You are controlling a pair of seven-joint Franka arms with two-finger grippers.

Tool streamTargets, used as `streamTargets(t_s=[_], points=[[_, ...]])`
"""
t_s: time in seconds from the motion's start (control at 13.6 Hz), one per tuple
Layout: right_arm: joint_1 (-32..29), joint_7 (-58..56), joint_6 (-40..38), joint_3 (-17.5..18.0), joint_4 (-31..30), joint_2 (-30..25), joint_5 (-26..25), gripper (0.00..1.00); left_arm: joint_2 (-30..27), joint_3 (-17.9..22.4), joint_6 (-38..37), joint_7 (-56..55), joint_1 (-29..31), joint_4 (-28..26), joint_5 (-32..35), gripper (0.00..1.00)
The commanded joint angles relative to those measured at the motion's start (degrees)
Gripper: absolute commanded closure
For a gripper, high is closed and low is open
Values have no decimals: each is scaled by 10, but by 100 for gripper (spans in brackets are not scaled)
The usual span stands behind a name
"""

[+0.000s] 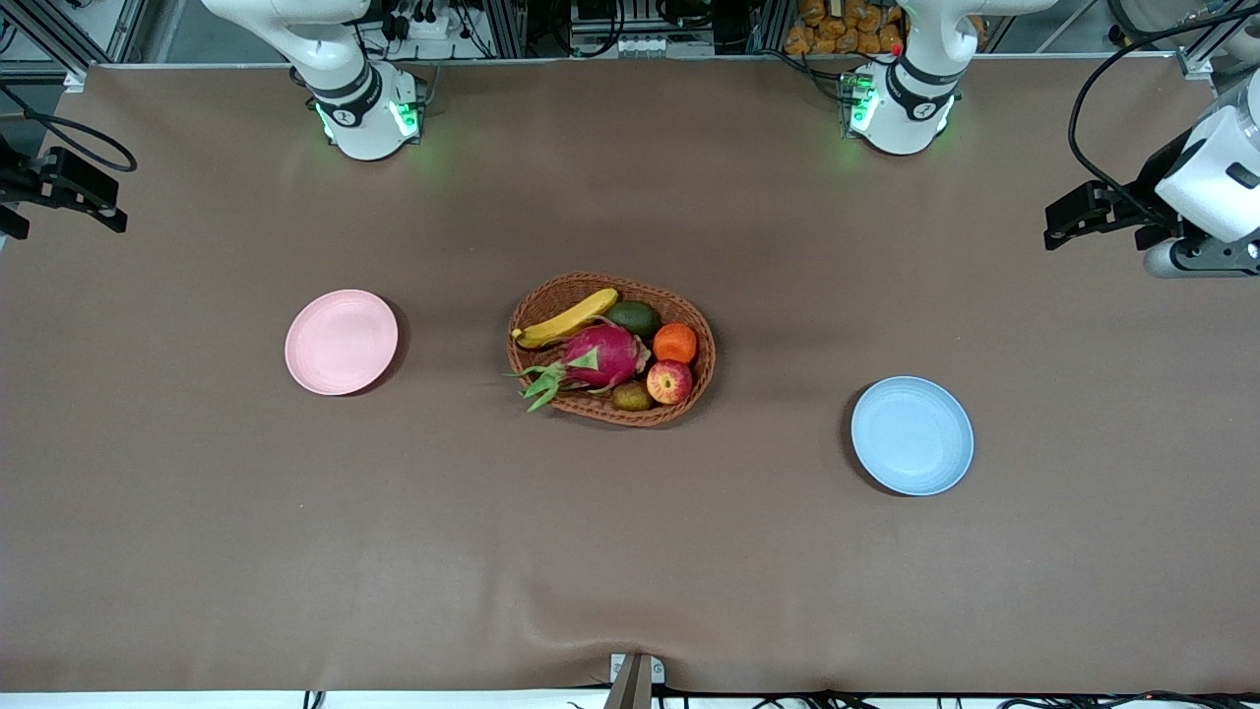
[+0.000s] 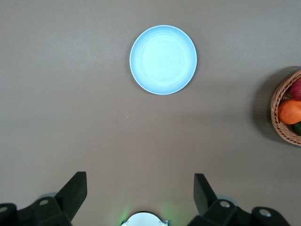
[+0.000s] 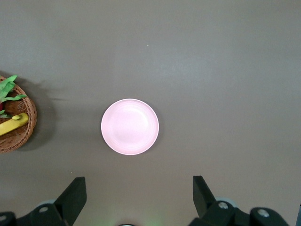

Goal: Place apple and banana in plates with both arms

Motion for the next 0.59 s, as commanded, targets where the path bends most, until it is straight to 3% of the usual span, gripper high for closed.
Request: streamTargets(t_s=[0.0,0.52], points=[[-12,-9,-5,7,12,6,-2,0,8,1,7,5,-2,11,-7,0],[-12,-8,-5,7,12,6,-2,0,7,1,6,1,1,10,-9,0]])
